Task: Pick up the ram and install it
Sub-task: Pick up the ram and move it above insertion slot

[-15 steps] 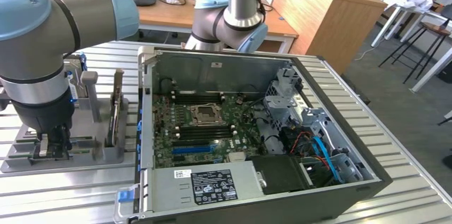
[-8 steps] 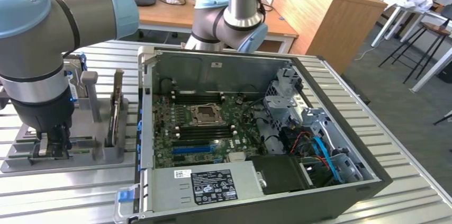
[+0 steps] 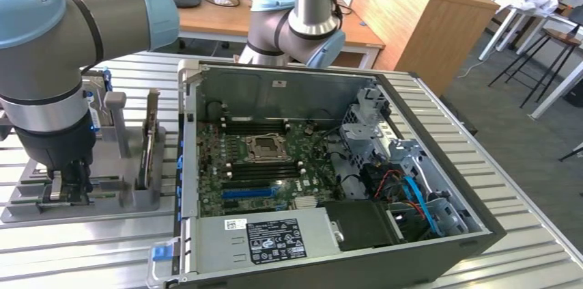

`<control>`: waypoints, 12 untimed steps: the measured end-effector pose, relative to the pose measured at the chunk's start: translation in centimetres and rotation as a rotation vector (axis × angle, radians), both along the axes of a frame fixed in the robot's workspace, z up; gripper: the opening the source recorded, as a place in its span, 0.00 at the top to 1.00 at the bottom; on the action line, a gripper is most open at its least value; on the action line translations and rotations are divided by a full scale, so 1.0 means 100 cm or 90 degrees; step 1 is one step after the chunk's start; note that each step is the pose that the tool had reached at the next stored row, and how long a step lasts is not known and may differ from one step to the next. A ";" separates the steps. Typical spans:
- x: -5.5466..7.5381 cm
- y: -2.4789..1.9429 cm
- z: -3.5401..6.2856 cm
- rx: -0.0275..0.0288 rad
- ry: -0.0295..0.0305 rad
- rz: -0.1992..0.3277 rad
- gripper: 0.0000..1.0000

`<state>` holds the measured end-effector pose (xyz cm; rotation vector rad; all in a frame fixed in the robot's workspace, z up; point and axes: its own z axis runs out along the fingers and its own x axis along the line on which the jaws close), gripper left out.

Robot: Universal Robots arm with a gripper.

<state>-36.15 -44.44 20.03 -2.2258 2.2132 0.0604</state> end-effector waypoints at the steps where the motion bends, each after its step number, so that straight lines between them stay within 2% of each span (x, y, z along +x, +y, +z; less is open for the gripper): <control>1: 0.000 0.0000 0.0000 0.0000 0.0000 0.000 0.71; 10: 0.000 0.0000 0.0000 0.0000 0.0000 0.000 0.73; 12: 0.000 0.0000 0.0000 0.0000 0.0000 0.000 0.85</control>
